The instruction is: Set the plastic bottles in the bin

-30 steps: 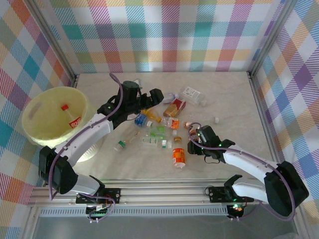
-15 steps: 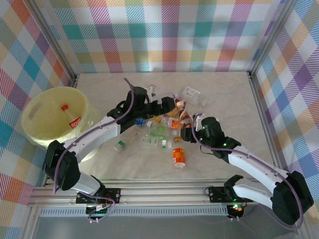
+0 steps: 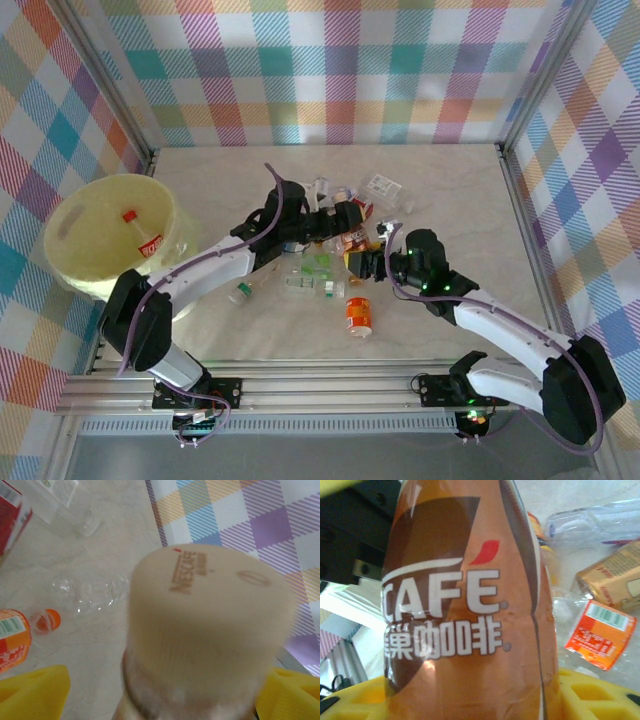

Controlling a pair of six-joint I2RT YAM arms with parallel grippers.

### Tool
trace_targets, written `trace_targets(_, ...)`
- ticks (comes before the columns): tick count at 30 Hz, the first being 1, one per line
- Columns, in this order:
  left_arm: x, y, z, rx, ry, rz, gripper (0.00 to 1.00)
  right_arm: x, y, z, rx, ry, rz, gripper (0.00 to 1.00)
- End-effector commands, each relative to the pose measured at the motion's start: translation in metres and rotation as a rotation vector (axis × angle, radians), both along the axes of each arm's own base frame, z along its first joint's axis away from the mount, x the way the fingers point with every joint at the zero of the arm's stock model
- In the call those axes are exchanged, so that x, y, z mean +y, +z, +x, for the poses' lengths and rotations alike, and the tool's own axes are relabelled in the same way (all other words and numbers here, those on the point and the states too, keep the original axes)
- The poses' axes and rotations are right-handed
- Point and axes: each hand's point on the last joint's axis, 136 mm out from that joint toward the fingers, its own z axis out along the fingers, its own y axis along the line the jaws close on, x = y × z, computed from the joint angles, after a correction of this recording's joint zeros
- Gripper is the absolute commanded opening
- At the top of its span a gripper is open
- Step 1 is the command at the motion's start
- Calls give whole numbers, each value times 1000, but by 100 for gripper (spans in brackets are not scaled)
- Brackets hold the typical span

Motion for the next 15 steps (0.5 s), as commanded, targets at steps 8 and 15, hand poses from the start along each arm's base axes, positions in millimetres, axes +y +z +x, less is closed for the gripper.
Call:
trace_targets(8,-22,19,-6,-42,-79,-133,59,19,31,4,-66,69,72,46)
trace_targets(15,-2,11,1,-80,34,-80,51,22,23,5,-43,81,46,60)
